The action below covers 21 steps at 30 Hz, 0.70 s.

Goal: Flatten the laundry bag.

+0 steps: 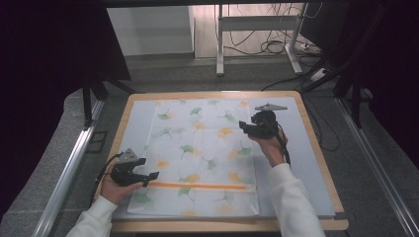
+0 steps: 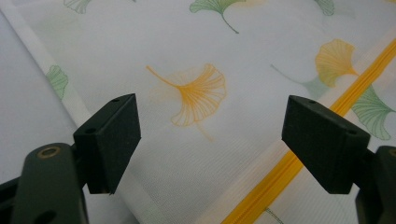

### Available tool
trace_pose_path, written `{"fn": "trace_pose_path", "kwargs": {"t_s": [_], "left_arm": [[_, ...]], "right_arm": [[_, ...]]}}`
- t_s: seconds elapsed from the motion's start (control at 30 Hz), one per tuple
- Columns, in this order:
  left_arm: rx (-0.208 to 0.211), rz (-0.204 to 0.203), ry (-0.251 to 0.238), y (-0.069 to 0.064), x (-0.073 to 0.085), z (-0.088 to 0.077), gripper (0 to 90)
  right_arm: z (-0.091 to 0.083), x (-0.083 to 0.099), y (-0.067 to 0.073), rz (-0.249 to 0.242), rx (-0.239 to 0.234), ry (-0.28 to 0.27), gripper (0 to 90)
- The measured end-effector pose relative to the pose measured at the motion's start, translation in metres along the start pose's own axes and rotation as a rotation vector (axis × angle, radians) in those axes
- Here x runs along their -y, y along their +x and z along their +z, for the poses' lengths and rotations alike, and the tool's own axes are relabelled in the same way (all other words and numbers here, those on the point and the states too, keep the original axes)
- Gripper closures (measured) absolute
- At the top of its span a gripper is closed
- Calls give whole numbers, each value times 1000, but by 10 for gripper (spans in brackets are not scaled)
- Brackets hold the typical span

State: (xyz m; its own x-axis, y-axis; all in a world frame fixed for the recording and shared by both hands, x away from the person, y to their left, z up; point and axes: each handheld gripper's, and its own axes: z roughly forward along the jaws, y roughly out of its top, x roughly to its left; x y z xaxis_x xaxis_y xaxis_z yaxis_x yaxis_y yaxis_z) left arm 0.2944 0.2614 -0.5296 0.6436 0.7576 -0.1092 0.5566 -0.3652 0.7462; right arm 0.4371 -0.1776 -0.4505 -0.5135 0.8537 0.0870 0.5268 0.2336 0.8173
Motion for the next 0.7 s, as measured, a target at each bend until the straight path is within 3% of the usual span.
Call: {"fn": "trace_pose_path", "kwargs": {"t_s": [0.17, 0.37, 0.47, 0.7], "left_arm": [[-3, 0, -2, 0, 0, 0, 192], [-2, 6, -8, -2, -1, -1, 192], [-5, 18, -9, -5, -2, -1, 192], [0, 27, -15, -7, -3, -1, 189]], "right_arm": [[-23, 18, 15, -36, -75, -10, 449], [-50, 47, 27, -33, -176, -6, 451], [-59, 60, 33, -63, -193, 40, 439], [-77, 98, 37, -69, -227, 103, 436]]}}
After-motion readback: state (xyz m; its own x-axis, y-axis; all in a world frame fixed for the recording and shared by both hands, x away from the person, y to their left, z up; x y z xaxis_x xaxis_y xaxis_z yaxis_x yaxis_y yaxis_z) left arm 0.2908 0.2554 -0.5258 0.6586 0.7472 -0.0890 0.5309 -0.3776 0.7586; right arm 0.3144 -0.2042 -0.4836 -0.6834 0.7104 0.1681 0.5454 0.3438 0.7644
